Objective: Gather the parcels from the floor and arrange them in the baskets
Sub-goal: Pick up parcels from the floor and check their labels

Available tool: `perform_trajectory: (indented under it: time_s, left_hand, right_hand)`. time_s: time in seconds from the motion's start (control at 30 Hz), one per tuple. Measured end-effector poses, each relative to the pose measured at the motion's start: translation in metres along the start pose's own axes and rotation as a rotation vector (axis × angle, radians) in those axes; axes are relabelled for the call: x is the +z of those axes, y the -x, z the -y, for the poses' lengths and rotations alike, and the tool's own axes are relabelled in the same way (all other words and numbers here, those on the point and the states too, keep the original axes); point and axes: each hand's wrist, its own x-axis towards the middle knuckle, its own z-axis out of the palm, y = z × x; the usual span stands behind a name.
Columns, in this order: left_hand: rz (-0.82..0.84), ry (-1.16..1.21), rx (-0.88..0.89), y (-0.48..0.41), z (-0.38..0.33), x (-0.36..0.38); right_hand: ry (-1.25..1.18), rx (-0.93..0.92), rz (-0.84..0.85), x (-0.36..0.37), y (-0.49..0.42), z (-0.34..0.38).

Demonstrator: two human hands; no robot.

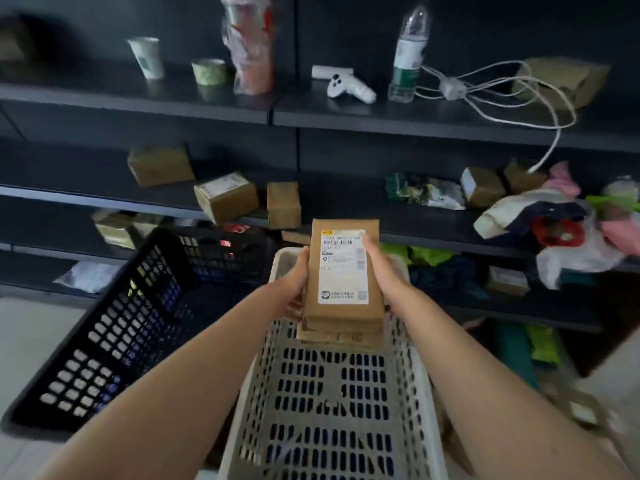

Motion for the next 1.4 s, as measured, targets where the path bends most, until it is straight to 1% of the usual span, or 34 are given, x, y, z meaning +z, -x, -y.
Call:
perform_trajectory:
  time_s: [0.07, 0.17, 0.23, 0.3, 0.33, 0.43, 0.53, 0.6, 0.67, 0.73, 0.83, 0.9, 0.97, 1.07, 1.17, 1.23, 1.4]
  left_hand:
    - [0.052, 0.03, -0.077, -0.038, 0.019, -0.008]
    - [0.101, 0.089, -0.14, -0.088, 0.042, -0.009]
    - [0.138, 0.14, -0.173, -0.114, 0.054, -0.003]
    - [0.176, 0.175, -0.194, -0.135, 0.065, 0.004]
    - [0.18, 0.171, -0.193, -0.144, 0.069, 0.008]
    - [0.115, 0.143, -0.192, -0.153, 0.065, 0.011]
    - [0.086, 0.163, -0.177, -0.158, 0.053, 0.013]
    - [0.064, 0.151, -0.169, -0.156, 0.041, 0.013]
    - [0.06, 0.12, -0.131, -0.147, 0.024, 0.007]
    - [0.086, 0.104, -0.087, -0.132, 0.006, -0.008]
    - [0.198, 0.153, -0.041, -0.111, -0.018, -0.04]
    - [0.212, 0.154, 0.008, -0.095, -0.031, -0.066]
    - [0.184, 0.164, 0.068, -0.082, -0.045, -0.095]
    - [0.056, 0.187, 0.116, -0.067, -0.055, -0.142]
    - [-0.076, 0.184, 0.113, -0.066, -0.043, -0.195]
    - [-0.112, 0.204, 0.077, -0.074, -0.018, -0.232]
    - [-0.191, 0.272, -0.045, -0.114, 0.064, -0.3]
  right_hand:
    - [0.062, 0.081, -0.011, 0.021, -0.036, -0.023]
    - [0.047, 0.199, -0.011, 0.037, -0.093, -0.072]
    - [-0.019, 0.234, -0.039, 0.041, -0.117, -0.103]
    - [-0.067, 0.219, -0.062, 0.048, -0.125, -0.122]
    - [-0.077, 0.215, -0.076, 0.049, -0.131, -0.13]
    - [-0.067, 0.243, -0.153, 0.046, -0.156, -0.146]
    - [-0.091, 0.245, -0.169, 0.037, -0.186, -0.161]
    - [-0.108, 0.273, -0.168, 0.04, -0.172, -0.14]
    - [-0.095, 0.27, -0.137, 0.042, -0.145, -0.103]
    - [-0.053, 0.202, -0.092, 0.043, -0.124, -0.066]
    - [-0.029, 0.111, -0.045, 0.042, -0.115, -0.013]
    - [-0.009, 0.05, -0.029, 0.047, -0.114, 0.018]
    - [0.001, 0.013, -0.032, 0.062, -0.114, 0.045]
    - [-0.023, -0.015, 0.024, 0.108, -0.119, 0.066]
    - [-0.028, -0.008, -0.002, 0.177, -0.109, 0.078]
    - [-0.02, -0.051, -0.051, 0.223, -0.108, 0.071]
    - [0.207, -0.054, -0.056, 0.321, -0.14, 0.025]
